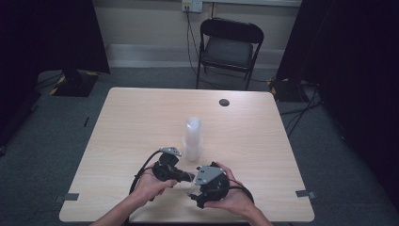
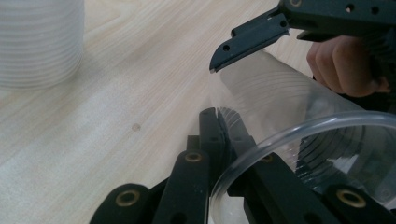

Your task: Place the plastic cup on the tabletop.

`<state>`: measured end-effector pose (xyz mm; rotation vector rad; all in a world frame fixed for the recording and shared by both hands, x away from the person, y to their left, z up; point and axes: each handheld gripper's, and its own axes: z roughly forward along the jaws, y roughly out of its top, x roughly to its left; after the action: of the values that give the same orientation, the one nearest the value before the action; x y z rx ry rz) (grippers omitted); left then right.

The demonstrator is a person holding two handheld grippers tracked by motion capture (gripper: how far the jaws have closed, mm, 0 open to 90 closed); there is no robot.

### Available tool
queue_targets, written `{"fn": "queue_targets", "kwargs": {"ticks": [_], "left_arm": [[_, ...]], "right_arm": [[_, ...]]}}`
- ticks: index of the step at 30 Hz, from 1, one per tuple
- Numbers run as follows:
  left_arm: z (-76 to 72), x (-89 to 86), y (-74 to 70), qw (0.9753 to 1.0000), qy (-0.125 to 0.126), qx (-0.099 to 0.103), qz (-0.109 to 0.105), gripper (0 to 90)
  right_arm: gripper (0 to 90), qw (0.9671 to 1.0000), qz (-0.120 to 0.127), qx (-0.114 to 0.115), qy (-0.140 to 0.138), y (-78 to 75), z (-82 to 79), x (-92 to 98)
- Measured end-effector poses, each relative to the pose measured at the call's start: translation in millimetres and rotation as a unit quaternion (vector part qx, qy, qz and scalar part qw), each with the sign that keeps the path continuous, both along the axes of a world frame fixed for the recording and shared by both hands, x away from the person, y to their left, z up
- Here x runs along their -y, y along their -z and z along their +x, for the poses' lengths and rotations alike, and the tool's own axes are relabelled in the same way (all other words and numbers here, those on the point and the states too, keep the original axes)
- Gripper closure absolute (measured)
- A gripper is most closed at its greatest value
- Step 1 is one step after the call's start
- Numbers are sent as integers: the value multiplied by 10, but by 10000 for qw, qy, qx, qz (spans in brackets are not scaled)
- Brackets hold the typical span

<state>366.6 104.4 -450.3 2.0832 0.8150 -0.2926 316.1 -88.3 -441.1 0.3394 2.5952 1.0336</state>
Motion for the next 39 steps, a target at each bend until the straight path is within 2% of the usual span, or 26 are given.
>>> {"fn": "queue_targets", "kwargs": {"ticks": [2,6,7,9,12,20,24,26,27,29,35,39], "left_arm": [[-4,30,9,9999,14,-102,-54,892],[-17,81,10,9999,108,-89,-22,888],[-12,80,23,10000,45,-49,37,888],[-10,76,30,10000,38,-27,64,888],[-16,80,32,10000,22,0,75,887],[-21,102,30,9999,29,5,127,881],[-28,113,19,9997,63,83,198,875],[-30,108,6,9996,2,141,257,874],[-22,96,9,9998,28,140,140,874],[-22,86,-3,9998,13,181,65,876],[-12,78,-7,9997,16,232,75,871],[7,69,-6,9997,-32,226,-6,851]], "right_arm": [[146,9999,-49,92,-19,9,-14,-34],[167,9997,-107,165,-141,12,-53,-81],[195,9998,-9,175,-133,-2,-61,-79],[203,9997,36,206,-133,-10,-61,-73],[240,9993,284,217,-85,-59,-76,-62],[261,9990,400,197,-65,-84,-75,-66],[267,9988,427,234,-37,-97,-81,-67],[278,9988,419,234,-46,-101,-76,-67],[286,9988,439,207,-39,-106,-66,-64],[294,9985,493,217,-57,-119,-55,-52],[299,9982,573,145,-67,-128,-25,-40],[300,9978,651,85,-33,-127,8,-27]]}}
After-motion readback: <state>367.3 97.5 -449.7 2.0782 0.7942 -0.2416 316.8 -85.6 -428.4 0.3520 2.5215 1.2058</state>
